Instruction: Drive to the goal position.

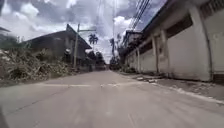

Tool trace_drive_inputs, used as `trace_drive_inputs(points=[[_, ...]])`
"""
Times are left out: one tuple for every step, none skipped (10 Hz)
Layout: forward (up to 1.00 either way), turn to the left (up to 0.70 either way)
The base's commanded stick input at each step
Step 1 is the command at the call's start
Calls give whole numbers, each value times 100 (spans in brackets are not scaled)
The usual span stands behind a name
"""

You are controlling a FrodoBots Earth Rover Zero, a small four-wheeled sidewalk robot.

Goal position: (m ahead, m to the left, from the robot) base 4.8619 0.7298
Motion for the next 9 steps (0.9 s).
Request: trace_drive_inputs(points=[[50,-47],[50,-50],[50,-11],[50,0],[50,0],[50,0],[50,0],[50,0],[50,0]])
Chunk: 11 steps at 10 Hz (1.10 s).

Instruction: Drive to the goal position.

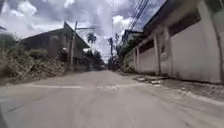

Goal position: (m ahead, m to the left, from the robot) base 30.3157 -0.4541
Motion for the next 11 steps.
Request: trace_drive_inputs(points=[[50,0],[50,0],[50,0],[50,0],[50,0],[50,0],[50,0],[50,0],[50,0],[50,0],[50,0]])
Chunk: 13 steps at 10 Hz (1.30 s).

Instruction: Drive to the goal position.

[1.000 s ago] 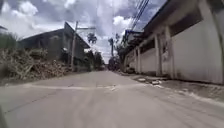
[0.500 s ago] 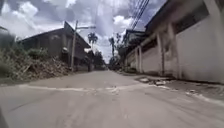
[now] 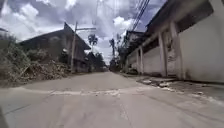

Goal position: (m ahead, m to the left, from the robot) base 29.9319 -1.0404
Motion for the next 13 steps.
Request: trace_drive_inputs(points=[[50,0],[50,0],[50,0],[50,0],[50,0],[50,0],[50,0],[50,0],[50,0],[50,0],[50,0],[50,0],[50,0]])
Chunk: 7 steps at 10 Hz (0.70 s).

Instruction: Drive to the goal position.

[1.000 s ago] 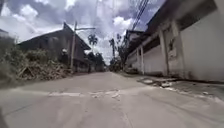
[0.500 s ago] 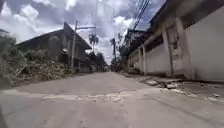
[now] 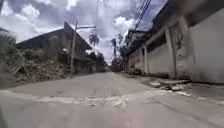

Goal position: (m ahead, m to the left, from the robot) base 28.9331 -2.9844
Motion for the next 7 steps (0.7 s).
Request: trace_drive_inputs(points=[[50,0],[50,0],[50,0],[50,0],[50,0],[50,0],[50,0]])
